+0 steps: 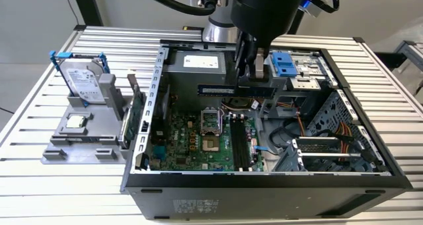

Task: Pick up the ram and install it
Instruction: 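Pick up the ram and move it above insertion slot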

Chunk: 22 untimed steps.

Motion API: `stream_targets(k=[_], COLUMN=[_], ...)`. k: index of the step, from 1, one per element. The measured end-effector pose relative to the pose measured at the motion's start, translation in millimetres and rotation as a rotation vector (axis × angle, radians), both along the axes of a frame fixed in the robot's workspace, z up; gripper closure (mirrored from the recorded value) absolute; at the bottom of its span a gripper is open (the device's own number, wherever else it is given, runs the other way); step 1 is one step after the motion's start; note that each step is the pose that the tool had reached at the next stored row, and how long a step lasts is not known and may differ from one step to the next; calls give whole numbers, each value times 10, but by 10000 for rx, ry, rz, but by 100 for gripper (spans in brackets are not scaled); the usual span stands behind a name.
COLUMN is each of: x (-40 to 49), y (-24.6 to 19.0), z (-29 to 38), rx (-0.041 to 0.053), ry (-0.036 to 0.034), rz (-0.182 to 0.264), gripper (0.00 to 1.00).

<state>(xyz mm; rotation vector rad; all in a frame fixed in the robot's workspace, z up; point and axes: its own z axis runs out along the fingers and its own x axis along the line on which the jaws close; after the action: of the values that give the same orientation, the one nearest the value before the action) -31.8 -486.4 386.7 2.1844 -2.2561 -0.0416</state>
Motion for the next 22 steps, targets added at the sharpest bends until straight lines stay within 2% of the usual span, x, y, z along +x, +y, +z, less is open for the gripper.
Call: stream_targets(k=[6,22], x=[35,247], y=[0,0], z=[0,0], rx=[-1,-1], ry=[4,3], rz=[-106,-106], gripper=[100,100])
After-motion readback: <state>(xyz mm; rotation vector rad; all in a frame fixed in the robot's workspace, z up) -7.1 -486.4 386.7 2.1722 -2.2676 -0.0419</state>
